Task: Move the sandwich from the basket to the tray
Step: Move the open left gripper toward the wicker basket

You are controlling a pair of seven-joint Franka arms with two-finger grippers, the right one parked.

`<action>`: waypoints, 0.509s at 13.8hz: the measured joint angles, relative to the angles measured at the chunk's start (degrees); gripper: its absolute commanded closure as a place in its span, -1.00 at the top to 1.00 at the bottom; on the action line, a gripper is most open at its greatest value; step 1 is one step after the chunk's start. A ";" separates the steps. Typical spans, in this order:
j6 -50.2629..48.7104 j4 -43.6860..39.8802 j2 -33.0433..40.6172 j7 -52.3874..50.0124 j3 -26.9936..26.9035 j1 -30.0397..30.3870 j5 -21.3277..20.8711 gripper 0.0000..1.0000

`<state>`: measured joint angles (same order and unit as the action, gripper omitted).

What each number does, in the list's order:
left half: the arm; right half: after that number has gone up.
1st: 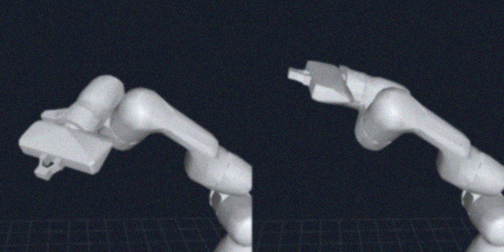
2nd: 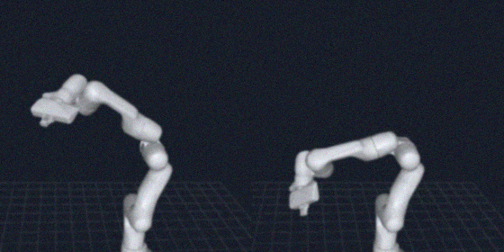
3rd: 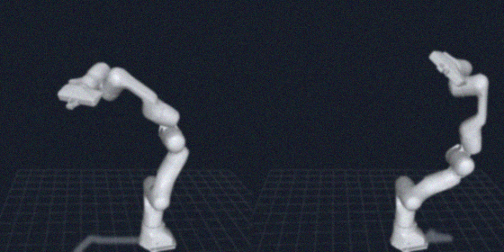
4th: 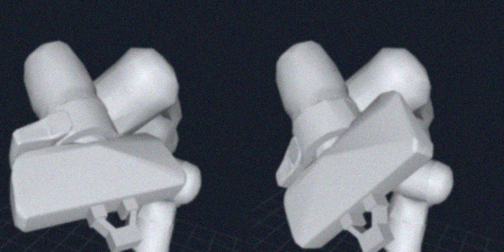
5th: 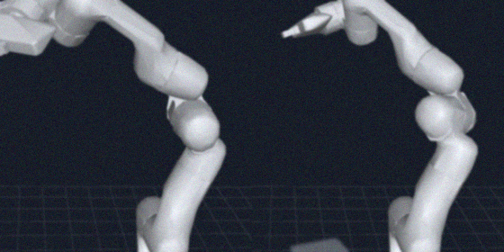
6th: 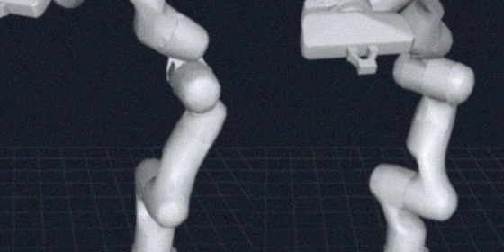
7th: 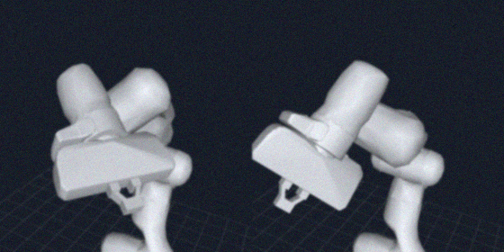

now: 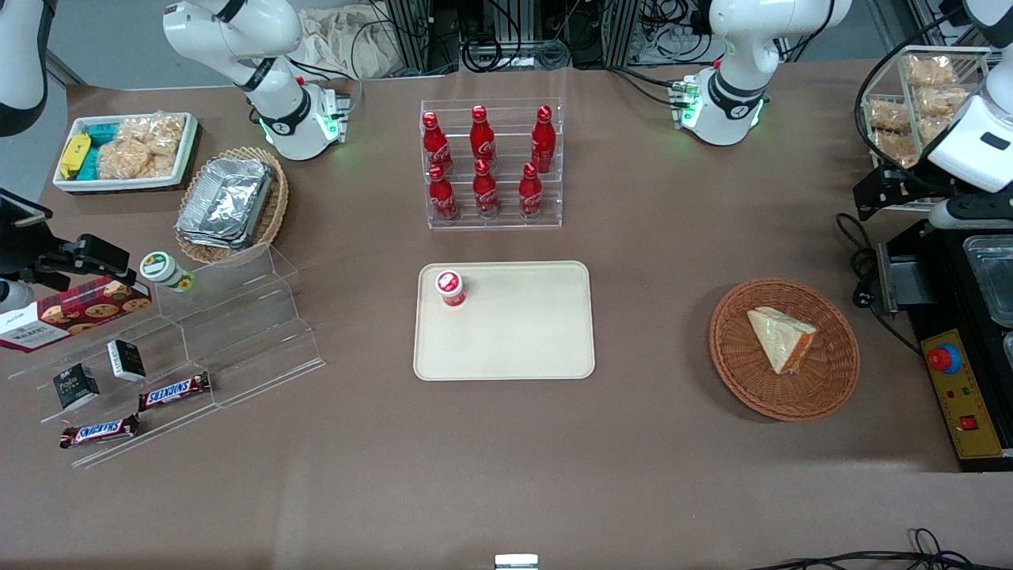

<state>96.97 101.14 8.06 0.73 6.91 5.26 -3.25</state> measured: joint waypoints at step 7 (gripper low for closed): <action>-4.79 -3.06 -1.48 -2.25 0.07 0.10 -0.02 1.00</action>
<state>92.18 98.08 6.58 -1.53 6.98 5.37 -3.27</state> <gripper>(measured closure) 0.000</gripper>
